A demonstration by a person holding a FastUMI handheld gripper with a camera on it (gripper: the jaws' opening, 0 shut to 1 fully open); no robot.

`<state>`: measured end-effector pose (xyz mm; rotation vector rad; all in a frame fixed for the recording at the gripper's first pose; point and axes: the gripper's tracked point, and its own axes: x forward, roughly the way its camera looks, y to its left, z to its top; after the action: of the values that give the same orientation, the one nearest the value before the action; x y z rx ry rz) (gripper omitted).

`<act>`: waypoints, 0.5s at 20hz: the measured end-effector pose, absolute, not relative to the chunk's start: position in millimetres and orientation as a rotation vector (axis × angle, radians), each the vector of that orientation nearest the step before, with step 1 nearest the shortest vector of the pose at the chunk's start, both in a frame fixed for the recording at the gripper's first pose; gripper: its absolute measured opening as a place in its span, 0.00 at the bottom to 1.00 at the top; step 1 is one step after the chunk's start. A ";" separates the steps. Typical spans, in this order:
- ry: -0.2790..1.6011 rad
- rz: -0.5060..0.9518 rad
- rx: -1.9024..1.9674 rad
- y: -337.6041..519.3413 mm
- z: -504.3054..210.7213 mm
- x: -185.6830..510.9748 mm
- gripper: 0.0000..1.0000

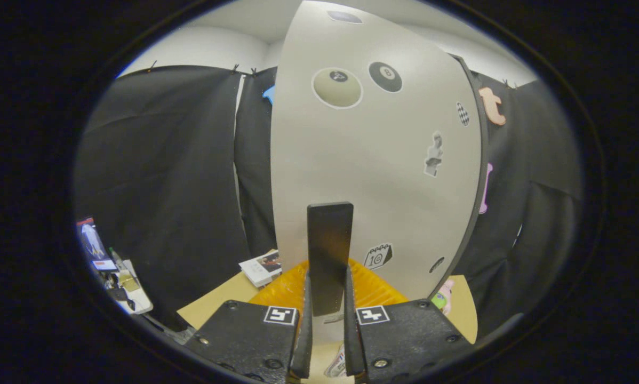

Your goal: Open the shoe cabinet door, grab the shoes and put them into the shoe cabinet, then close the shoe cabinet door.

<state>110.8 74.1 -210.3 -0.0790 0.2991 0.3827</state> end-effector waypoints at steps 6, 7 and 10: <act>0.300 0.389 -0.065 26.3 -208.0 84.4 0.27; 0.299 0.380 -0.065 16.9 -208.4 82.1 0.27; 0.288 0.326 -0.078 -15.5 -206.0 73.8 0.25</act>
<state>73.8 -15.5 -206.0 -0.0779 0.2881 0.3261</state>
